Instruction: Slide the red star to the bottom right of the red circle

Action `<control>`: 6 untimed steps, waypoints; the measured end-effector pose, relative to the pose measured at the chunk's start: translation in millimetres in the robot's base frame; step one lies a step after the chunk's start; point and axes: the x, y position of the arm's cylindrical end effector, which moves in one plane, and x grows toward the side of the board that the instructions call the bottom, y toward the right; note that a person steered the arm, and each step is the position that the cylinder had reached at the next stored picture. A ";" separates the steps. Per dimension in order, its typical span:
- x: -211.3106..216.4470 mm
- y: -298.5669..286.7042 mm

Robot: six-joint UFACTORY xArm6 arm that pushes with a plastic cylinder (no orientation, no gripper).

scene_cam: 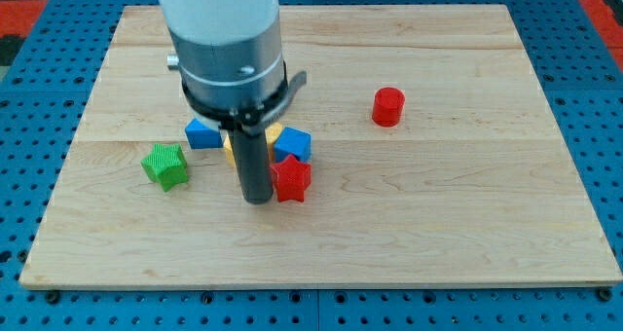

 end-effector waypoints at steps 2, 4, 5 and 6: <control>-33.2 101.4; 11.2 132.0; -51.9 137.7; -105.8 139.2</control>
